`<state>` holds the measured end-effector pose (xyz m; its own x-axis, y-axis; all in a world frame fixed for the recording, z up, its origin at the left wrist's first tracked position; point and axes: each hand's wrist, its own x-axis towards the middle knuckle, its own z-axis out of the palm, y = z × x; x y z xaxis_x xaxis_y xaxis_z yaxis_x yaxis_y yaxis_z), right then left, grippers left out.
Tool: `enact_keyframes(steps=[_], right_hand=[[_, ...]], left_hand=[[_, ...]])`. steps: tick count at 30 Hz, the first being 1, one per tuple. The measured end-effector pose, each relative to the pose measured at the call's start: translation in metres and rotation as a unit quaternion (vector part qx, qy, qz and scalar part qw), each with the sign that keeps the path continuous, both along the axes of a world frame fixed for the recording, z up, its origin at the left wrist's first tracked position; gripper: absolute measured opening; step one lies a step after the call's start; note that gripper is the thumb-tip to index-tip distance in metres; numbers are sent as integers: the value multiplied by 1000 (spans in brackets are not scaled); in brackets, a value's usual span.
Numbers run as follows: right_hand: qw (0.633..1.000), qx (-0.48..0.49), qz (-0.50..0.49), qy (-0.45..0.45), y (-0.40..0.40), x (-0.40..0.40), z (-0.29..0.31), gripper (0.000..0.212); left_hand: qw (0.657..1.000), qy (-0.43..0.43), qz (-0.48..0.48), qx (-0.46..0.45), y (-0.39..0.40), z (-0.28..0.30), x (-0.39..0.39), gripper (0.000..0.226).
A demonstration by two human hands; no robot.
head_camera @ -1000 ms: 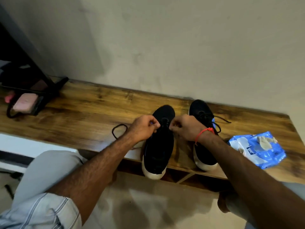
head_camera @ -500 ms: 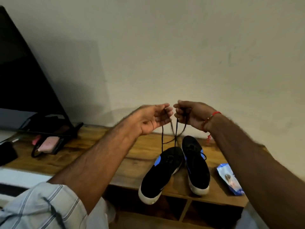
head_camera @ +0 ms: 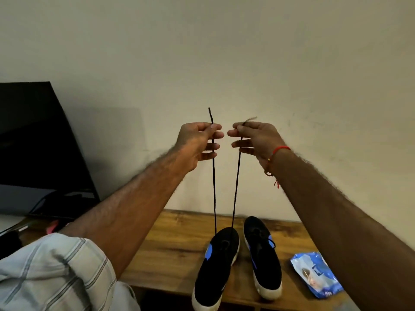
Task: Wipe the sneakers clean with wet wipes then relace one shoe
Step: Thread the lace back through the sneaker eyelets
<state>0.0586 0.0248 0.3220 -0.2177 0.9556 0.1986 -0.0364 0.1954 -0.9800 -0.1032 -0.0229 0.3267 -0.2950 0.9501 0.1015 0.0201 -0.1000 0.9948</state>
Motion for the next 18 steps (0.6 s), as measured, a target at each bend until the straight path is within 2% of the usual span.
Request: enact_keyframes(steps=[2, 4, 9, 13, 18], right_hand=[[996, 65, -49, -27, -1, -2, 6, 19], [990, 116, -75, -38, 1, -7, 8, 20], [948, 239, -117, -176, -4, -18, 7, 27], [918, 286, -131, -240, -7, -23, 10, 29], [913, 289, -120, -263, -9, -24, 13, 29]], left_hand=[[996, 71, 44, 32, 3, -1, 2, 17], [991, 105, 64, 50, 6, 0, 4, 18], [976, 184, 85, 77, 8, -1, 8, 20], [954, 264, 107, 97, 14, -1, 6, 19], [945, 285, 104, 120, 16, 0, 8, 20]])
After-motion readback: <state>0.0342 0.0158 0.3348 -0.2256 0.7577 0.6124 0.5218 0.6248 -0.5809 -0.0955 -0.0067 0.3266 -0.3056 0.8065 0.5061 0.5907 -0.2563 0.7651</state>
